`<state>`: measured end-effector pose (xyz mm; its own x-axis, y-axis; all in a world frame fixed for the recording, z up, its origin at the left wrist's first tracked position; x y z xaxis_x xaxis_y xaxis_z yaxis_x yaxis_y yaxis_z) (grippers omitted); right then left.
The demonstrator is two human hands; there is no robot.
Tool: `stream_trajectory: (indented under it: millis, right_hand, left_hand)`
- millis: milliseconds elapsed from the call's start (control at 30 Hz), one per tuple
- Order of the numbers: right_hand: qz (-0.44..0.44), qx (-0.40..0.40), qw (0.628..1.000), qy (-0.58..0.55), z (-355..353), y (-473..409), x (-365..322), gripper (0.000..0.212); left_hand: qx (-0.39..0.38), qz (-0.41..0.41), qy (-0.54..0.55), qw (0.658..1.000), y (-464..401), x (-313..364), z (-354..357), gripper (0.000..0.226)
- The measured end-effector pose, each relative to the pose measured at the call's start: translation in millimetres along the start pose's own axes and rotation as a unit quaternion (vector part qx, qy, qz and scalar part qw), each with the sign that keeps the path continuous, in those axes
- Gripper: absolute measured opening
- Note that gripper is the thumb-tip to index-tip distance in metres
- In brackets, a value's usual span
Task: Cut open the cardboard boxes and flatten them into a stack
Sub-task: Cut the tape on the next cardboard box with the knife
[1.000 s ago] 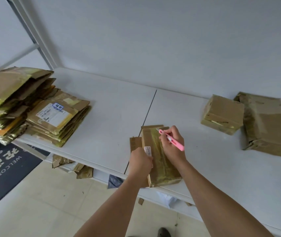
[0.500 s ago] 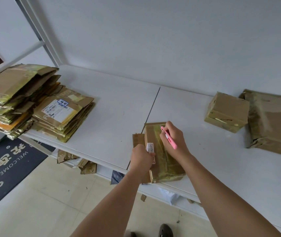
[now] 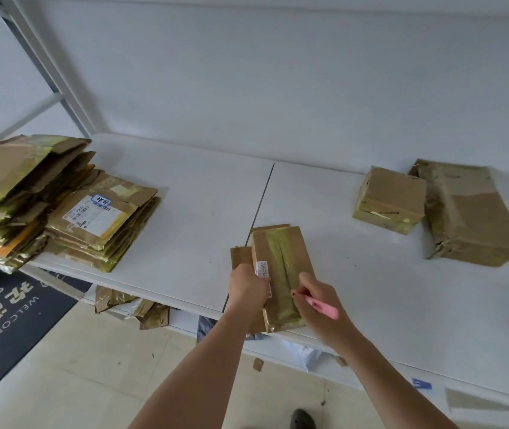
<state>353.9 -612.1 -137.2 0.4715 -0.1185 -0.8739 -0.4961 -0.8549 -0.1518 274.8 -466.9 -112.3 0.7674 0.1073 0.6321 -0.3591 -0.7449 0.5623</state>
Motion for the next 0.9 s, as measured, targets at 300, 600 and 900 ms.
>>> stream_trajectory:
  millis: [300, 600, 900]
  right_hand:
    - [-0.069, 0.069, 0.990, 0.102, 3, 61, -13, 0.019]
    - [0.010, 0.287, 0.956, -0.056, -31, 86, -27, 0.032]
    - [0.129, 0.394, 0.907, -0.077, -40, 110, -8, 0.018]
  left_hand:
    - [0.001, -0.014, -0.005, 1.000, 4, 4, -3, 0.010]
    - [-0.098, -0.124, 0.160, 0.974, 31, 12, 10, 0.063]
    - [-0.106, 0.329, -0.427, 0.836, 15, 14, 12, 0.099]
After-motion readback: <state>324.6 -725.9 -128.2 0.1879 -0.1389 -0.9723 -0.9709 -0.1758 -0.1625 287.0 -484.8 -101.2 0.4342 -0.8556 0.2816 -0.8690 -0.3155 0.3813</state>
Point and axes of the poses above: each hand's wrist, its own y-axis away from the middle knuckle, its own z-axis out of the palm, x = y × z, the point moved 1 cm from there along -y, towards the middle knuckle, and after that the axes turned 5 degrees about -z, right-handed, at the moved point
